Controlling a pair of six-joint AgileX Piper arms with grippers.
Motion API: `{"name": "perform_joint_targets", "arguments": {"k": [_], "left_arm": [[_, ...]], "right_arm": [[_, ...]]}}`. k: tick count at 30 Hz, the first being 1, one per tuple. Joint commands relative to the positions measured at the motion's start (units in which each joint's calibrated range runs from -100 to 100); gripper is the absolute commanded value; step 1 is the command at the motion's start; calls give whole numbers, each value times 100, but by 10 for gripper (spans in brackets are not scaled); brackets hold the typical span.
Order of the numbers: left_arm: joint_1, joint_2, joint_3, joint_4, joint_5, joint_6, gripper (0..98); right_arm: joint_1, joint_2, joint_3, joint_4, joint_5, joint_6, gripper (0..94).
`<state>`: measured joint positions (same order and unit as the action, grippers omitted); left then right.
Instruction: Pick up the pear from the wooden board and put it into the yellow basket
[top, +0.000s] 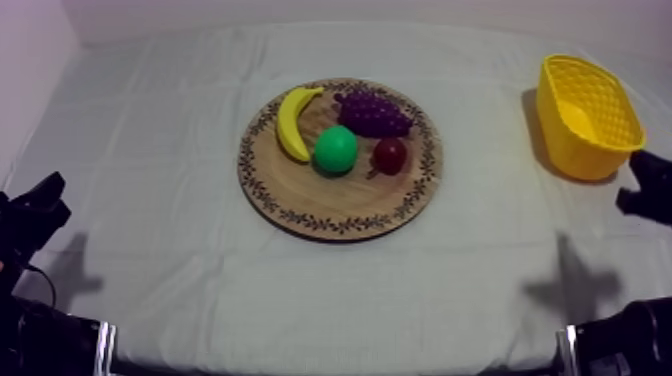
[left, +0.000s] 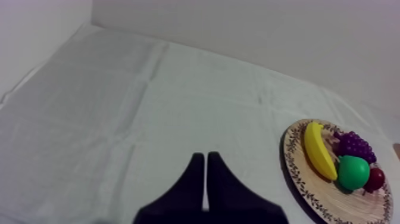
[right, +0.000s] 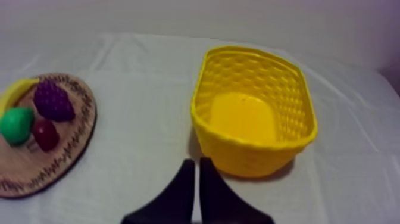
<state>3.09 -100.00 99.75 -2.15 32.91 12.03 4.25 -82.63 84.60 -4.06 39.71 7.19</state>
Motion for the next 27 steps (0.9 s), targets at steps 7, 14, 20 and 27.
{"name": "perform_joint_targets", "arguments": {"k": [7, 14, 20, 27], "left_arm": [[-1, 0, 3, 2, -1, 1, 1], [-1, 0, 3, 2, -1, 1, 1], [-1, 0, 3, 2, -1, 1, 1], [-1, 0, 3, 2, -1, 1, 1]], "right_arm": [[-194, 1871, -3304, -69, 1222, -402, 5], [-235, 3069, -5320, -324, 2292, -595, 4], [-496, 3796, -6117, -216, 2744, -936, 3], [-835, 4565, -6182, -62, 3067, -1336, 3]]}}
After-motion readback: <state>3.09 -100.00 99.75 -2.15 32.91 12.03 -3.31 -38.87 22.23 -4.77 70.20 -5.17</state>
